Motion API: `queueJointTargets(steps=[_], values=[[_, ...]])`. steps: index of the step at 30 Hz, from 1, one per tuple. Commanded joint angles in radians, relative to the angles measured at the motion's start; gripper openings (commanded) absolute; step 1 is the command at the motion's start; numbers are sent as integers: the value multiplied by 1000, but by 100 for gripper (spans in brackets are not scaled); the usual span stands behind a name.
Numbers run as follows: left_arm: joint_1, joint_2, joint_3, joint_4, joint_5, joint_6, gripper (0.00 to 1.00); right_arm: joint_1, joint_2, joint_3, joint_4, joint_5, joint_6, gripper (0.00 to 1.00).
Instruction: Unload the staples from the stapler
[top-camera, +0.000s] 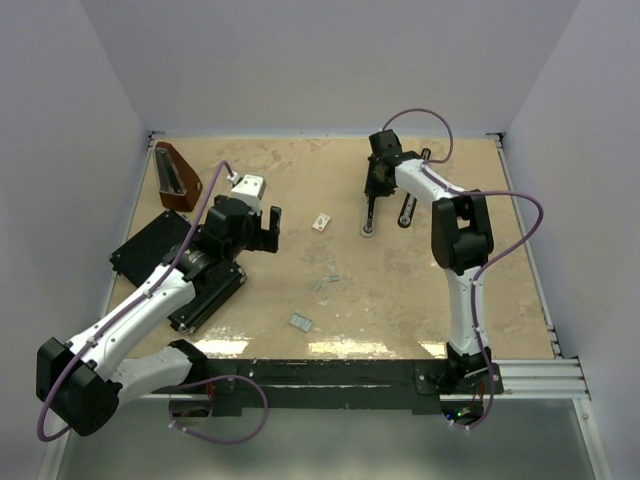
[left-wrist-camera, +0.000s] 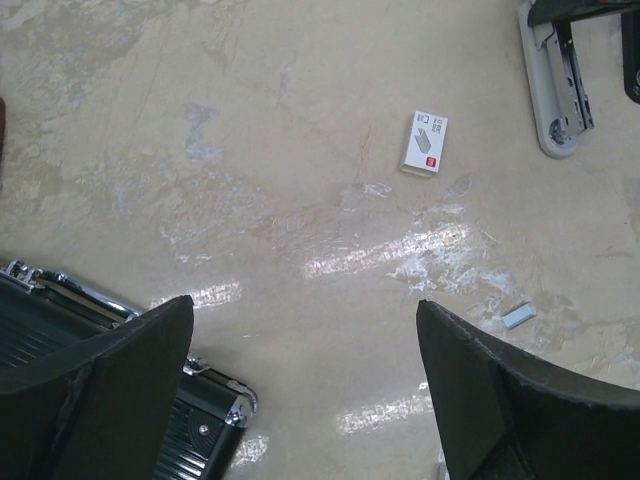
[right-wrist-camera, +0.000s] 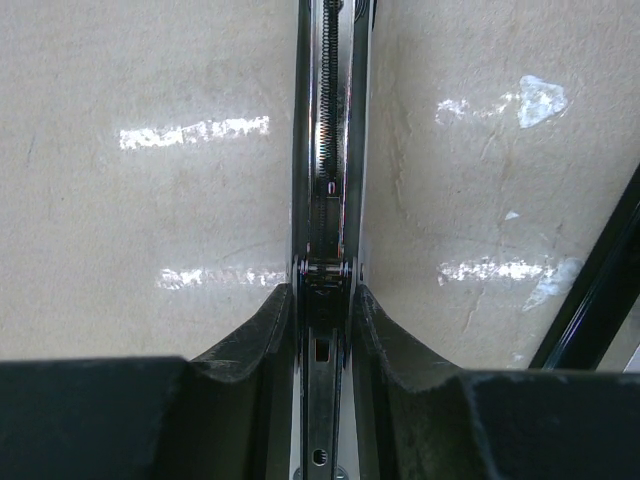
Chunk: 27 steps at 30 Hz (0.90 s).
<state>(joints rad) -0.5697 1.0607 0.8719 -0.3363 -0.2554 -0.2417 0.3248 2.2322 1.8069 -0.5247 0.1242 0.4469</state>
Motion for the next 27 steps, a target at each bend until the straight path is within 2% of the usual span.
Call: queueJointTargets(steps=[1,4,5,8,13,15,16,22,24,27], values=[[1,-2,13,2,-30,21,97,-3,17,103,26,40,-53,18],[1,-5,10,3,-50,15,95,-3,12,135,-11,-6,-86,27],[-1,-7,9,2,-64,12,95,-3,-3,126,-2,-12,-102,34],[-1,-13,6,6,-93,8,95,-4,-89,54,47,-17,-128,46],[1,-10,10,-6,-125,12,95,11,-225,-50,26,-64,-186,48],[1,-5,10,-3,-134,7,96,40,-293,-121,74,-89,-217,50],[1,-4,12,-3,-137,-5,96,75,-374,-201,97,-95,-221,52],[4,94,59,-73,-88,-51,100,169,-615,-546,323,-225,-194,53],[17,133,71,-82,-55,-71,100,224,-666,-640,357,-241,-191,53],[60,163,68,-64,108,-110,100,292,-770,-754,437,-281,-201,53]])
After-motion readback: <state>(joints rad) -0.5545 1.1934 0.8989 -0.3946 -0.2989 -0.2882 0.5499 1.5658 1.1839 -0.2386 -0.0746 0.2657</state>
